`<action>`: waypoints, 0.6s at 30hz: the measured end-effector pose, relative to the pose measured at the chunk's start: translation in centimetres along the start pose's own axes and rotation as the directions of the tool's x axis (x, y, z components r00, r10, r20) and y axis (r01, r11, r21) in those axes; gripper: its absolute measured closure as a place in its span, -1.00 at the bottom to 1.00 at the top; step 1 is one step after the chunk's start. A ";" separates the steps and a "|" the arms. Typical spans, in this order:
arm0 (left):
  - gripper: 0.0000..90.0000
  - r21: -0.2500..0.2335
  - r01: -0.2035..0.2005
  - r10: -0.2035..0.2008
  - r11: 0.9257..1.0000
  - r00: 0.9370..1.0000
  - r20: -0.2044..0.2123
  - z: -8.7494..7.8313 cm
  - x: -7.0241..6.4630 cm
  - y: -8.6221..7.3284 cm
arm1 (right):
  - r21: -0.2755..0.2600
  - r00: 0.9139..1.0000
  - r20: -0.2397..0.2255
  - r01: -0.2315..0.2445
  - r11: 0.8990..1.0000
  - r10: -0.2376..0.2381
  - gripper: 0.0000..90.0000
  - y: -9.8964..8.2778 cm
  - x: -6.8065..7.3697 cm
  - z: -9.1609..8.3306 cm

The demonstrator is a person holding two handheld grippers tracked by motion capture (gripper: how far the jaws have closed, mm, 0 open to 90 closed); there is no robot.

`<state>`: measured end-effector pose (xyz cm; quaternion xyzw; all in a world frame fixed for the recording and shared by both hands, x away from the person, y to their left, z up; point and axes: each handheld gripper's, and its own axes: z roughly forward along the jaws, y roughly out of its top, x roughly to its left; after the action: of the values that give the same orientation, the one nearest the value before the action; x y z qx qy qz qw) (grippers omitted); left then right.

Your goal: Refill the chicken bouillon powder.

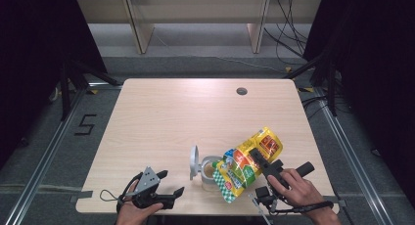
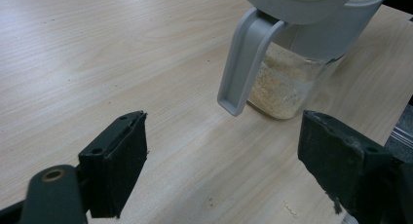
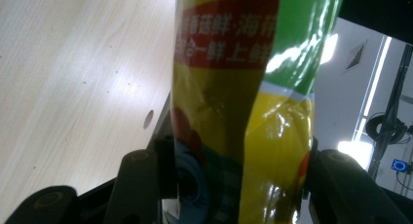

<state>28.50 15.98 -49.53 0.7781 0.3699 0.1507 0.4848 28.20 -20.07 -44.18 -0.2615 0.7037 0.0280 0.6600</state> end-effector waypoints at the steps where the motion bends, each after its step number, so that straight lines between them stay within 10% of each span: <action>1: -0.60 0.000 0.001 -0.001 1.000 1.000 0.000 0.0 0.0 0.0 | -0.003 1.000 -0.001 -0.012 1.000 0.012 0.23 0.0 0.1 0.1; 6: -0.60 0.000 0.000 0.000 1.000 1.000 0.000 0.0 0.0 0.0 | -0.018 0.998 -0.010 0.063 0.998 -0.063 0.23 0.1 -0.3 0.3; 18: -0.60 -0.001 -0.001 0.001 1.000 1.000 0.005 0.0 0.0 0.0 | 0.016 0.998 -0.024 0.056 0.998 -0.056 0.24 0.1 -0.2 0.3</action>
<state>28.52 15.96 -49.54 0.7784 0.3683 0.1489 0.4861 28.39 -19.80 -44.06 -0.2760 0.7042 0.0007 0.6542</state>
